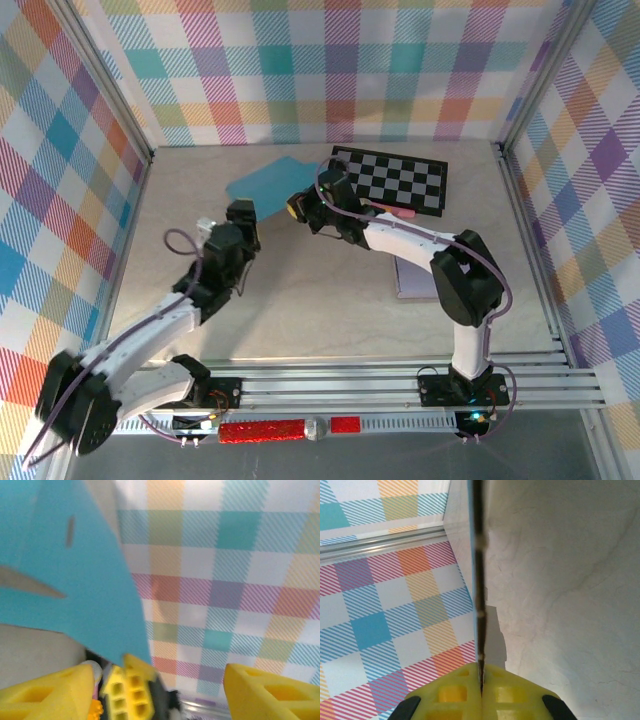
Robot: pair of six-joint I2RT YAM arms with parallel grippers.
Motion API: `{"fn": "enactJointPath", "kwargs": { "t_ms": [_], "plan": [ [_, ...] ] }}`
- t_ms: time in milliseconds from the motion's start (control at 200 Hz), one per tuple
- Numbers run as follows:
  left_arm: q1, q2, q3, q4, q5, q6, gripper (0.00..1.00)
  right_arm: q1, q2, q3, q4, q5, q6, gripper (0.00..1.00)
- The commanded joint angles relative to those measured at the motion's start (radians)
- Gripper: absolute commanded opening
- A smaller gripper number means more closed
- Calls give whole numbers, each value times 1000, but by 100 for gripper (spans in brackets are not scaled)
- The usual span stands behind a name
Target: Fold the paper box
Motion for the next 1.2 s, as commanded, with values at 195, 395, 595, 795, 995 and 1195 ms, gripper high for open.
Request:
{"fn": "enactJointPath", "kwargs": {
  "t_ms": [195, 395, 595, 795, 995, 1195],
  "plan": [
    [59, -231, 283, -773, -65, 469, 65, -14, -166, 235, -451, 5, 13, 0],
    [87, -175, 420, -855, -64, 578, 64, -3, -258, 380, -852, 5, 120, 0],
    [169, -93, 512, -893, 62, 602, 60, 10, -210, 585, -1219, -82, 324, 0],
    [278, 11, 554, -915, 303, 602, 57, -1, -37, 804, -1299, -60, 396, 0],
    [338, 87, 556, -920, 482, 652, 56, -16, 131, 923, -1345, -20, 321, 0],
    [366, 115, 565, -905, 560, 695, 56, -19, 54, 593, -948, -10, 230, 0]
  ]
}}
